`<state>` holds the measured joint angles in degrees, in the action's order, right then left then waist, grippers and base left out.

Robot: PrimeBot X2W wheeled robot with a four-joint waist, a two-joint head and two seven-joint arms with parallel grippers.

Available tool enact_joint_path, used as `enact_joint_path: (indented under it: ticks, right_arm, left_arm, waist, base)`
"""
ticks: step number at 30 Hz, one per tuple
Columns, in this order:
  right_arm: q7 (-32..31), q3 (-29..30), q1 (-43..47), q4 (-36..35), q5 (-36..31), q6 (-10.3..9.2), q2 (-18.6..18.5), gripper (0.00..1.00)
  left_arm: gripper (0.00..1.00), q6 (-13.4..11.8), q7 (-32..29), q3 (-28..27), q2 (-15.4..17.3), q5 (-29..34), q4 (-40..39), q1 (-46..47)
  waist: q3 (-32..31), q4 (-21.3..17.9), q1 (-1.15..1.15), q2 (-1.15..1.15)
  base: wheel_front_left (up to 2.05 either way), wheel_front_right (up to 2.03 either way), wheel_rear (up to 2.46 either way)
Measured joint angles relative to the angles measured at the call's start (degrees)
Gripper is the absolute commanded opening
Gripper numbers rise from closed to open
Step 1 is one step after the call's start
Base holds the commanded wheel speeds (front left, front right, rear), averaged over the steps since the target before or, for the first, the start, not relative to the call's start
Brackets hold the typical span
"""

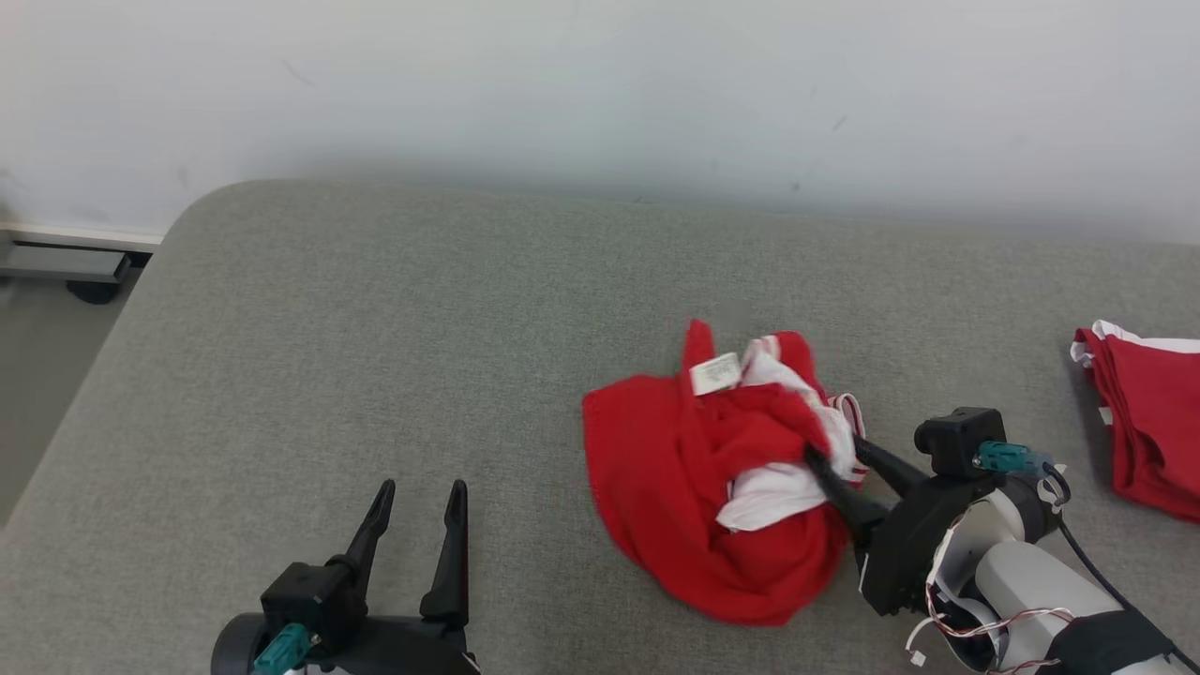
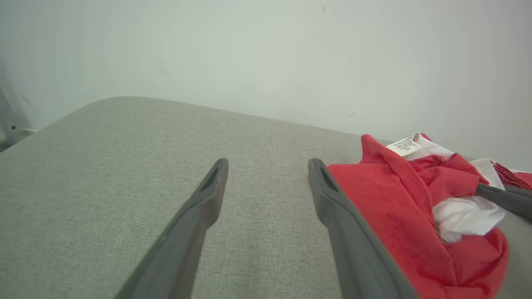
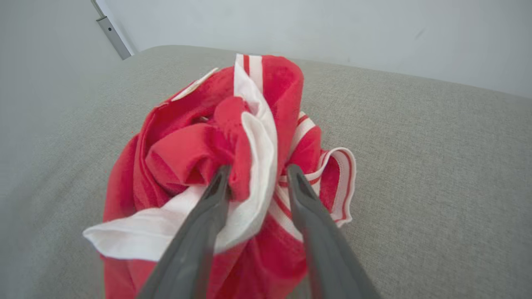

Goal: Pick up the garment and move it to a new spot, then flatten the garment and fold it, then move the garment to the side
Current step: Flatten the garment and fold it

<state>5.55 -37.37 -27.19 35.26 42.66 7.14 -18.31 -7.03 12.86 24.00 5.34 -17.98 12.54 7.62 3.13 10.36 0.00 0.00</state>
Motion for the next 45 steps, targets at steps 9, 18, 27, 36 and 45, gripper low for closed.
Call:
enact_joint_path:
  ticks: [9,18,27,36,45]
  right_arm:
    - [0.53,-1.07,-0.37,-1.94,0.7,0.0,-0.68,1.0]
    - [1.6,-1.05,-1.71,-2.93,1.22,0.0,-1.15,1.0]
    - [1.46,-1.44,-2.79,-2.11,1.26,0.0,-2.0,0.99]
    - [0.81,-2.02,-2.99,-0.52,0.11,0.0,-2.53,0.0]
    - [3.14,0.73,-4.14,-1.14,3.28,0.0,-1.72,0.0]
  left_arm:
    - [1.0,0.0,-0.23,-0.45,0.0,-0.01,0.99,-0.08]
    - [1.0,0.0,-0.31,0.57,-0.29,-0.01,1.53,-0.08]
    - [1.0,0.0,-0.31,0.46,-0.31,-0.03,1.6,-0.15]
    - [1.0,0.0,-0.31,0.47,-0.32,-0.03,1.62,-0.14]
    - [1.0,0.0,-0.31,-0.19,-0.25,-0.05,1.92,-0.16]
  waist:
    - [-0.45,0.85,0.0,0.0]
    - [-0.97,1.78,-0.01,0.0]
    - [-0.96,2.69,-0.01,0.0]
    - [-0.09,3.56,-0.01,0.0]
    - [-0.16,3.06,-0.01,0.0]
  base:
    - [0.0,0.0,0.0]
    - [0.0,0.0,0.0]
    - [0.0,0.0,0.0]
    - [0.0,0.0,0.0]
    - [0.0,0.0,0.0]
